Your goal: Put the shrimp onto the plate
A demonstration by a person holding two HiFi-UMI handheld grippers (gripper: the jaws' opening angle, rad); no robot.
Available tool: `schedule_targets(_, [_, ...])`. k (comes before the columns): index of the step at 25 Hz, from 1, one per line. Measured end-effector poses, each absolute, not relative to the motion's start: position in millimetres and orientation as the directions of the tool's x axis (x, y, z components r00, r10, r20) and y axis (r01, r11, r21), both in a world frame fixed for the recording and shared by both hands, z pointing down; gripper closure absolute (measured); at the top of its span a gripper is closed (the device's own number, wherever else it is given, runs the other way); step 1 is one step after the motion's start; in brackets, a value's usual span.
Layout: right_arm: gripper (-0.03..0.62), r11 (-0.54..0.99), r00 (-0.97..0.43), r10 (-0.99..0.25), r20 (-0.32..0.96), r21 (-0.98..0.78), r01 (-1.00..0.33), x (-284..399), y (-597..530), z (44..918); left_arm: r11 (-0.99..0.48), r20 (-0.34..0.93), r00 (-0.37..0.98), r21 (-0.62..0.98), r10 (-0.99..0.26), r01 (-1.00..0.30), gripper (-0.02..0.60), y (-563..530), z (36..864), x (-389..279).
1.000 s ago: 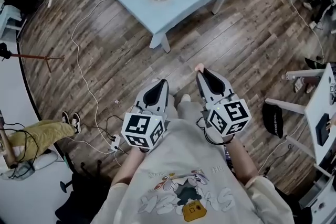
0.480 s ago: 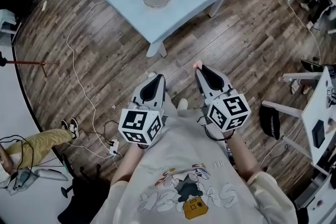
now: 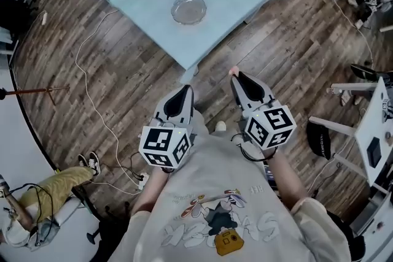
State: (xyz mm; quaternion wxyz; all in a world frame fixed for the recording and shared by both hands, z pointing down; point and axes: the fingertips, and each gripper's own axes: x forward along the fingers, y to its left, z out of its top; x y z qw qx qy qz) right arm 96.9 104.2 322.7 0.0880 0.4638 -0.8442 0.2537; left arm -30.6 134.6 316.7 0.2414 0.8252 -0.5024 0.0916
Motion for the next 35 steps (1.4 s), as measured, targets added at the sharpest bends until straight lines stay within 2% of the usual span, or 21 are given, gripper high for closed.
schedule_targets(9, [0.520, 0.400, -0.511, -0.770, 0.381, -0.336, -0.853, 24, 44, 317, -0.404, 0.373, 0.520, 0.348, -0.768, -0.846, 0.574, 80, 318, -109])
schedule_targets(16, [0.520, 0.380, -0.485, -0.773, 0.409, -0.314, -0.870, -4, 13, 316, -0.408, 0.363, 0.547, 0.395, -0.754, -0.823, 0.574, 50, 327, -145])
schedule_targets(25, [0.520, 0.419, -0.513, -0.745, 0.426, -0.300, -0.857, 7, -10, 314, -0.459, 0.377, 0.602, 0.406, -0.704, -0.790, 0.574, 25, 337, -120])
schedule_targets(35, [0.520, 0.455, -0.545, -0.717, 0.434, -0.301, -0.838, 33, -66, 327, -0.411, 0.404, 0.556, 0.392, -0.727, -0.823, 0.574, -35, 341, -89])
